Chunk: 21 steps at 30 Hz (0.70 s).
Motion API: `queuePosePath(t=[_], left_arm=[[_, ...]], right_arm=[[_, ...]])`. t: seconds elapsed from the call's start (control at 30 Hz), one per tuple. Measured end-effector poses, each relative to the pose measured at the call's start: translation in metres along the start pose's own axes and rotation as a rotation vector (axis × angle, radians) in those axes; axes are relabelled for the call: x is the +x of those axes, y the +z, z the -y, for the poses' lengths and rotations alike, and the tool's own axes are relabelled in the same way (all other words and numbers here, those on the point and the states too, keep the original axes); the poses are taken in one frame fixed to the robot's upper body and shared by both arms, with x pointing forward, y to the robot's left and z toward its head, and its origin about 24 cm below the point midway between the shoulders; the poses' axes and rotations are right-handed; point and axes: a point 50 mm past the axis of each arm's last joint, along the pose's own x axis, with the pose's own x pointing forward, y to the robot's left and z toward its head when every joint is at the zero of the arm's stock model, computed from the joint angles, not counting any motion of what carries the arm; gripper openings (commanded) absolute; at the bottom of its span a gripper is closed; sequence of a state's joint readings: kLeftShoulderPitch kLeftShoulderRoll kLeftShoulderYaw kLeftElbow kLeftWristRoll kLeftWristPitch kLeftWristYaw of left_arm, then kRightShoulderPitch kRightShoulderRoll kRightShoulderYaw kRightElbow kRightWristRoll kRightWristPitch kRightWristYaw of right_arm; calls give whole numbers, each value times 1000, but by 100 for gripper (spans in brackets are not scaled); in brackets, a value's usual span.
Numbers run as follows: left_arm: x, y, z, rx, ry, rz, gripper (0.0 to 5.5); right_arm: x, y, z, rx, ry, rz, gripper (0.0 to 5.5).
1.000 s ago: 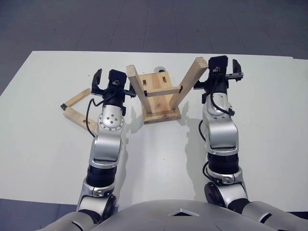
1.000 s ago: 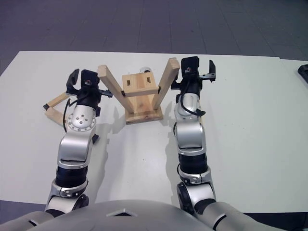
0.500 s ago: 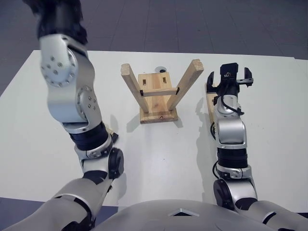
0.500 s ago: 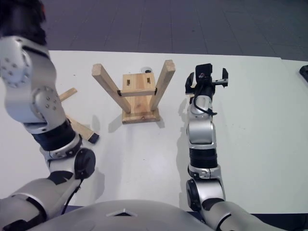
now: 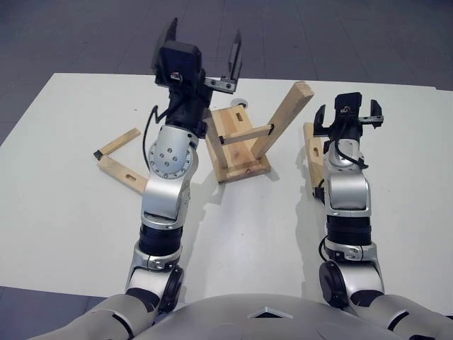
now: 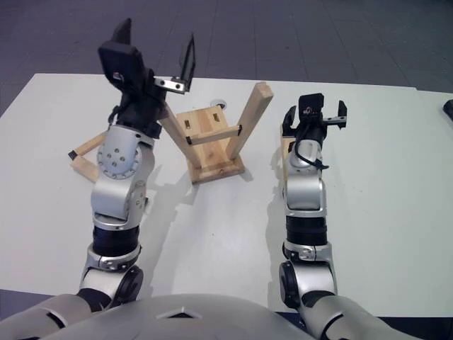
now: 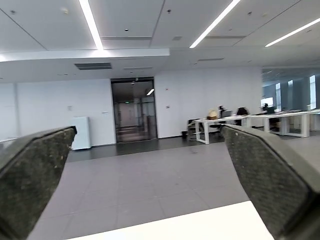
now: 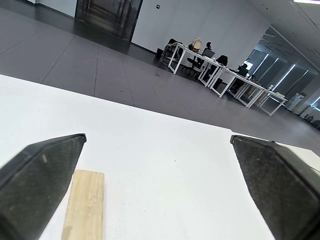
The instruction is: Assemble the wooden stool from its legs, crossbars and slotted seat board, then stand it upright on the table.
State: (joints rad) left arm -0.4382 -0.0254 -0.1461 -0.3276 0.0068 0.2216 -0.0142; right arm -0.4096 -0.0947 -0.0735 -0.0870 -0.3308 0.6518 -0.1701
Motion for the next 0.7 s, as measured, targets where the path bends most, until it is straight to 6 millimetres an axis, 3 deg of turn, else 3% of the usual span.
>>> queuePosePath(t=[0.07,0.13,0.23,0.3,0.4,0.5,0.6,0.7], left_arm=[[3,3,-7,0,54,7,536],[6,12,-34,44,229,23,536],[-7,20,-71,181,393,-24,536],[-28,4,-78,265,334,-175,536],[-55,-27,-66,331,125,-413,536],[-64,-40,-37,375,-147,-481,536],[-63,-37,-4,319,-355,-419,536],[-42,-23,5,277,-317,-315,536]], right_arm=[[0,-1,-2,-1,7,0,540],[1,0,0,-1,3,7,540],[4,-1,8,-2,-24,14,540],[6,-2,14,0,-43,17,540],[8,-3,25,17,-83,26,540],[10,-5,38,36,-136,24,540],[14,-5,54,40,-188,41,540],[18,-5,64,37,-235,56,540]])
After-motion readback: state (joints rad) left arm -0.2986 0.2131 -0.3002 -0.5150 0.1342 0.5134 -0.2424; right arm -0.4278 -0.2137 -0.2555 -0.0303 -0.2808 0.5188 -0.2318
